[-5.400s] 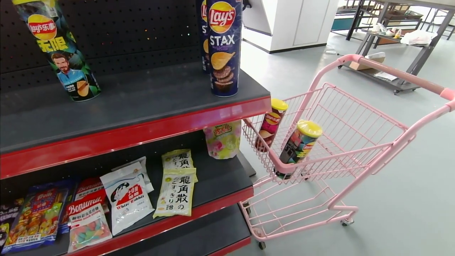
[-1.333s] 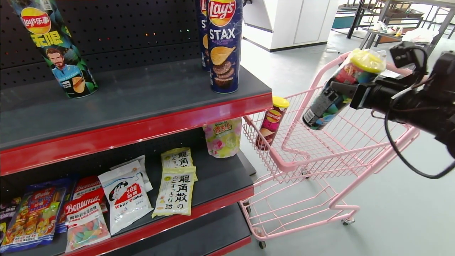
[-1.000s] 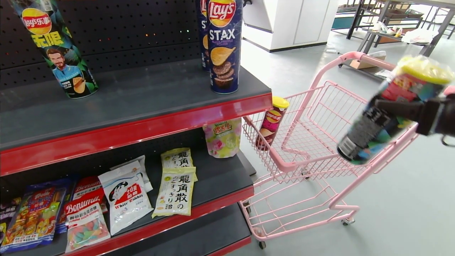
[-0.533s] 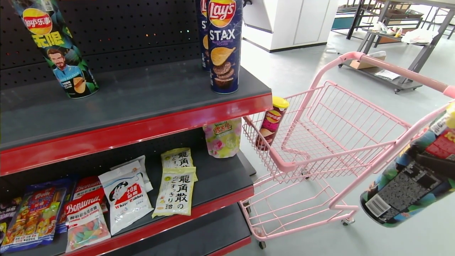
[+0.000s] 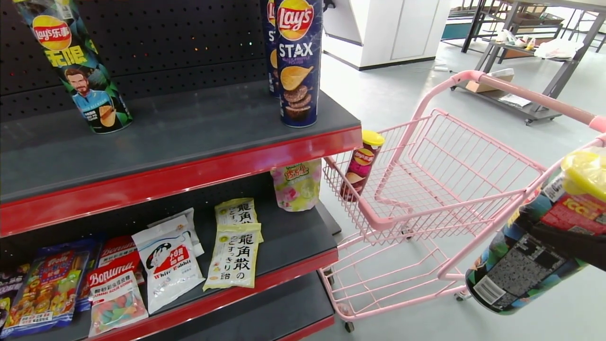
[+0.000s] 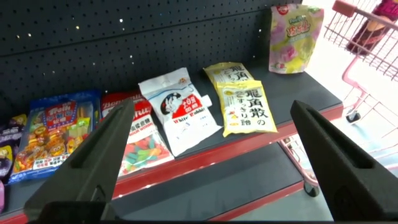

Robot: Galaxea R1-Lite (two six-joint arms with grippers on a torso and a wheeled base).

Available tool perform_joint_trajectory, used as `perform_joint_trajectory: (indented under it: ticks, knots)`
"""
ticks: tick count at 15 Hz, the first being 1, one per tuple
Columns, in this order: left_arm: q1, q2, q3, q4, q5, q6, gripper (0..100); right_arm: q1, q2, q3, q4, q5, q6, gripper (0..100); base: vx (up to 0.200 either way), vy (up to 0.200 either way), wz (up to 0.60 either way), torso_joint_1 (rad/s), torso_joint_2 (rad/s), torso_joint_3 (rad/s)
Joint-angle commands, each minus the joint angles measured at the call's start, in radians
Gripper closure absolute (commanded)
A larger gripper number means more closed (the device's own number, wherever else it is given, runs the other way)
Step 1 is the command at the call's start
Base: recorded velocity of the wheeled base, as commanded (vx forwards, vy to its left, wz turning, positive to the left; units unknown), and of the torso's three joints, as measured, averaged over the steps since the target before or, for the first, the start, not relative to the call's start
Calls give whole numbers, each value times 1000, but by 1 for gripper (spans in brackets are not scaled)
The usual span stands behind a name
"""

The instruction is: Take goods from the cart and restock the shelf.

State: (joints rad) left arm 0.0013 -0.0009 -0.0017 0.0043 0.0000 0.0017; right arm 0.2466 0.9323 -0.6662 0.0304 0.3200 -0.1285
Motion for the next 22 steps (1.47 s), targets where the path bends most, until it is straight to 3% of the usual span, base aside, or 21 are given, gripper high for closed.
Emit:
perform_joint_trajectory:
  ticks: [1,14,20,22]
  knots:
    - [0,1,0,0,0,0,0,2,2,-4,-1,4,-2,100,0,0,0,76,-349,-251]
    - [0,1,0,0,2,-2,0,3,19,-9,-1,4,-39,100,0,0,0,175,-538,-357]
    - [0,1,0,0,2,-2,0,-1,22,-3,-3,-7,-69,100,0,0,0,132,-331,-199]
    - [0,1,0,0,2,-2,0,2,23,0,-3,-22,-69,100,0,0,600,7,-27,-17]
